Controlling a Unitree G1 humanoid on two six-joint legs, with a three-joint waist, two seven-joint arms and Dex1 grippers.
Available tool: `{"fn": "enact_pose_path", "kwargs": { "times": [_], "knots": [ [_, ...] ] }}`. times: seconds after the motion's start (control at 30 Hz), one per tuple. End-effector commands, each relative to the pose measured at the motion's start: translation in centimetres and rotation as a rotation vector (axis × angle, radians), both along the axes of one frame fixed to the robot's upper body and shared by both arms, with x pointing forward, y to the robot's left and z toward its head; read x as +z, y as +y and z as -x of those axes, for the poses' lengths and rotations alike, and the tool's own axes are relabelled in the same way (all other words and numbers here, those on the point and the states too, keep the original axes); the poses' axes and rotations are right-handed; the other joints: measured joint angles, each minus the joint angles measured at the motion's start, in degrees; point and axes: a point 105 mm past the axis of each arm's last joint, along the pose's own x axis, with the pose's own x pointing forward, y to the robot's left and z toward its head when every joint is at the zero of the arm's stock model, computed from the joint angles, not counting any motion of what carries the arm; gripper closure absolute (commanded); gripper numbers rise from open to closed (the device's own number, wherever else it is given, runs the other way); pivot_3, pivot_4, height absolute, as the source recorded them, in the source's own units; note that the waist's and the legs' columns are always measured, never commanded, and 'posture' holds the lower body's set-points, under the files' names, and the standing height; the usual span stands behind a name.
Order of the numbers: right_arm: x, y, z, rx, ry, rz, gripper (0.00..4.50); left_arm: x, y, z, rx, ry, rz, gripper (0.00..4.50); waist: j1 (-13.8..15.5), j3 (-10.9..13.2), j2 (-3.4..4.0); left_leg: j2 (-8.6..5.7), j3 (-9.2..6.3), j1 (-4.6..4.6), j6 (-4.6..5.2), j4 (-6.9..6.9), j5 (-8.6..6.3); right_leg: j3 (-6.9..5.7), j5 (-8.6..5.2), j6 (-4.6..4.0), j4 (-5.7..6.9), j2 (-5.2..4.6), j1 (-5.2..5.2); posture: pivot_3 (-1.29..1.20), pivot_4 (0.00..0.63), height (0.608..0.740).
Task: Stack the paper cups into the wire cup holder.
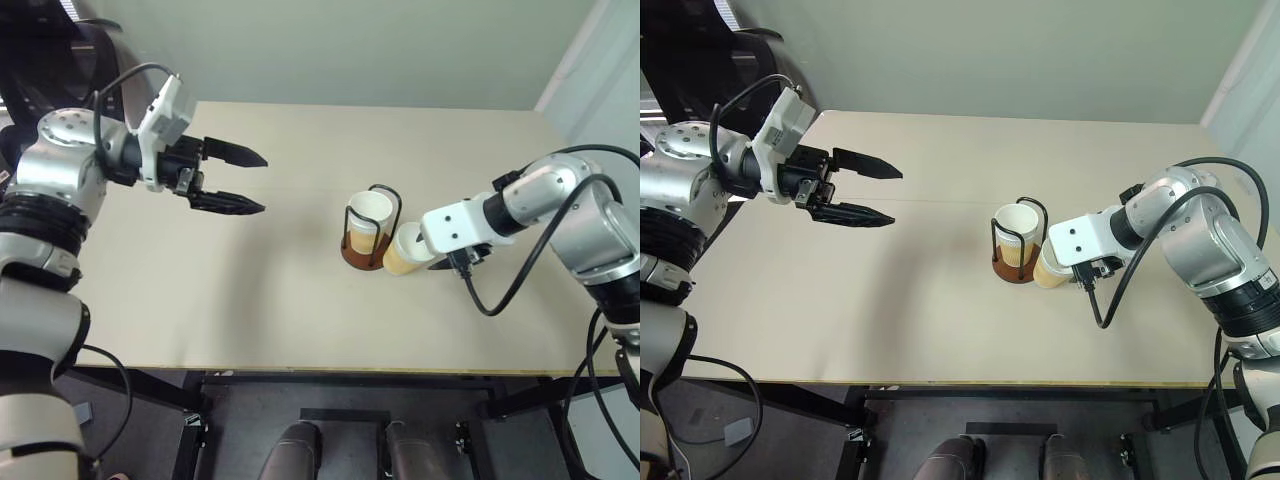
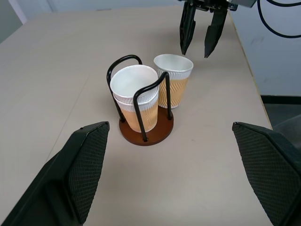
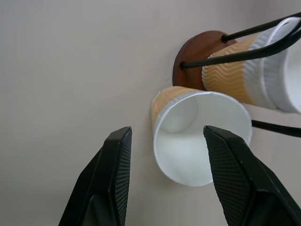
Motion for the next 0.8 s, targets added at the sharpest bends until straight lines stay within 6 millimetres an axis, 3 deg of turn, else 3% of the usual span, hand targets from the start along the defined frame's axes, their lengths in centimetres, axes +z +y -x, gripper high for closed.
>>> {"fn": "enact_pose_path", "kwargs": {
  "times": [0.03,0.57,0.67,0.8],
  "knots": [
    [-0.1,0.1,-0.4,0.015,-0.042,0.019,2.12,1.5,0.2,0.8,-0.033,-0.048,0.019,0.0,0.0,0.0,0.0,-0.01,0.02,0.01,0.0,0.01,0.0,-0.01,0.0,0.0,0.0,0.02,0.0,0.0,0.15,0.74],
    [-2.9,1.1,-2.3,0.05,-0.061,0.11,2.12,1.7,0.1,0.8,-0.036,-0.049,0.02,0.0,-0.1,0.0,0.0,0.0,0.0,-0.01,0.01,0.0,0.01,-0.01,0.06,0.01,-0.03,0.0,0.0,0.0,0.15,0.74],
    [-2.7,1.0,-1.9,0.055,-0.044,0.103,2.72,1.7,0.1,0.8,-0.035,-0.05,0.018,0.0,0.0,0.0,0.0,0.0,-0.01,-0.01,0.0,0.0,0.01,-0.01,0.06,0.0,-0.03,-0.01,-0.01,0.0,0.15,0.74],
    [-1.2,0.5,-1.6,0.034,-0.042,0.064,4.14,1.6,0.0,0.6,-0.034,-0.051,0.017,0.0,0.0,0.0,0.0,-0.01,-0.01,-0.03,0.0,0.0,0.01,-0.01,0.06,0.0,-0.04,-0.01,-0.01,0.0,0.15,0.74]
  ]
}}
